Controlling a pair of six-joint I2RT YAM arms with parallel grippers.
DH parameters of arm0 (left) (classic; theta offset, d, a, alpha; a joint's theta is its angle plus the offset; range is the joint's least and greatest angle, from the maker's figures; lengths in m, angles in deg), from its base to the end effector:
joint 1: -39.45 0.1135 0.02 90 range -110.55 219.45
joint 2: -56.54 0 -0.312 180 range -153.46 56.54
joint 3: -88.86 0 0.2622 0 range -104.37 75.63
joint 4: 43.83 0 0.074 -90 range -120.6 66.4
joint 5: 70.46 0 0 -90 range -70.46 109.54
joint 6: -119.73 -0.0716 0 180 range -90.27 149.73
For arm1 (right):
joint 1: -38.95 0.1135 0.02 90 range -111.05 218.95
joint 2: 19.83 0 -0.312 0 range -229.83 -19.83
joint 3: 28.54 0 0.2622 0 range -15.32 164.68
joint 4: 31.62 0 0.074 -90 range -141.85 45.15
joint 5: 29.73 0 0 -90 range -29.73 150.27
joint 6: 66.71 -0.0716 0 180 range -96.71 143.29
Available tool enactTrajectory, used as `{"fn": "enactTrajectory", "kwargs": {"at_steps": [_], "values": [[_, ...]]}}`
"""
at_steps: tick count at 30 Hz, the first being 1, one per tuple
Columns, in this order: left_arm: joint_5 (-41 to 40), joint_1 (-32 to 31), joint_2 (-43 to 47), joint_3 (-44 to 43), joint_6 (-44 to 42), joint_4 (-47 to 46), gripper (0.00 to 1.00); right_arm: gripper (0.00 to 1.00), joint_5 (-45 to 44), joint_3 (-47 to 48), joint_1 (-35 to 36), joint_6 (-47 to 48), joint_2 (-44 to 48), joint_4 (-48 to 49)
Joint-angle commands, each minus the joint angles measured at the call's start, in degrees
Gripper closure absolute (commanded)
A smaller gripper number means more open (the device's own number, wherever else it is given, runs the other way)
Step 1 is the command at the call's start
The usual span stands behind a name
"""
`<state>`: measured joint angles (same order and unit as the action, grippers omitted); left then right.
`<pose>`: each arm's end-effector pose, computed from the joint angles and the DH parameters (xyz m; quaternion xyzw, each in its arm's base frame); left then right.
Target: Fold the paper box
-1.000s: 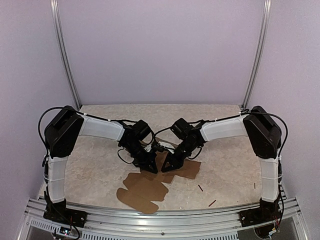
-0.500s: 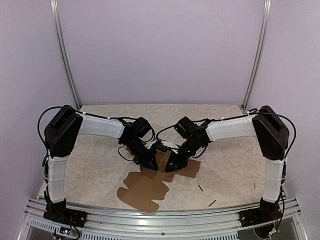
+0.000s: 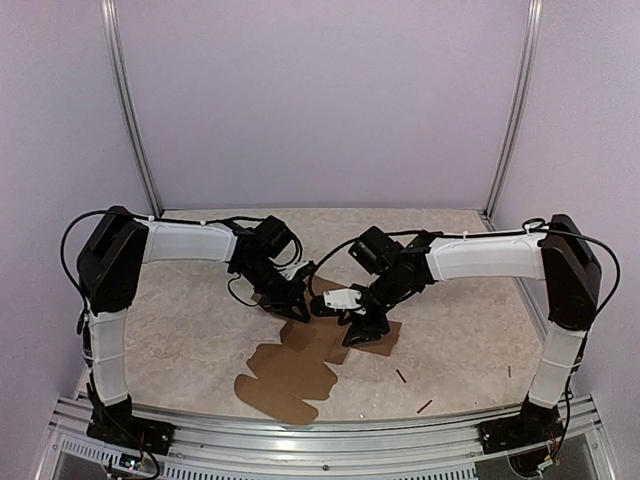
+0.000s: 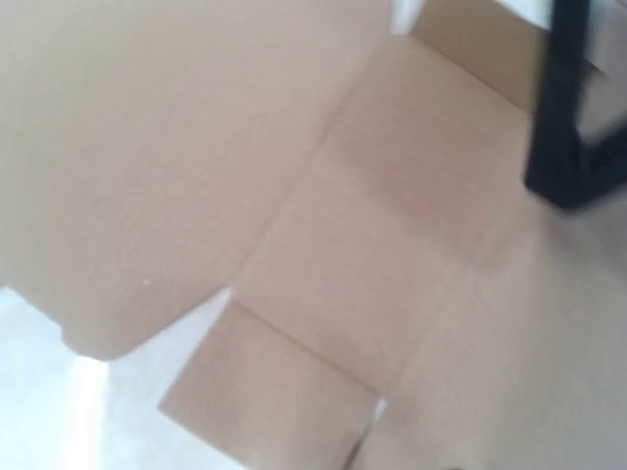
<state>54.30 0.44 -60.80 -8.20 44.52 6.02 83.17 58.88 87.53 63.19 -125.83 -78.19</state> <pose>0.3274 -0.3177 0.1749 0.2476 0.9083 -0.3369 0.0137 0.2526 0.3284 0.2029 -0.6984 0.6559 0.2093 0.1956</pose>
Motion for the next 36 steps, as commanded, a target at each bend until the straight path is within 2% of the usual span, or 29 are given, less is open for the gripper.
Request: {"fn": "enactTrajectory", "kwargs": {"at_steps": [1,16,25,36], "values": [[0.8,-0.55,-2.74,0.32,-2.02,1.79,1.0,0.46,-8.9,-0.65,4.17,9.45,-1.03,0.01],[-4.48,-1.56,-7.89,-1.03,-3.56,3.52,1.0,0.45,-17.59,-5.33,7.72,14.02,-2.96,5.99],[-4.01,-1.77,-9.02,-0.92,-3.42,3.14,1.0,0.53,-19.8,-4.08,7.74,11.46,-2.67,10.36],[-3.65,-1.95,-9.22,-0.48,-3.61,2.83,1.0,0.6,-17.76,0.91,7.75,8.91,-3.77,9.62]]}}
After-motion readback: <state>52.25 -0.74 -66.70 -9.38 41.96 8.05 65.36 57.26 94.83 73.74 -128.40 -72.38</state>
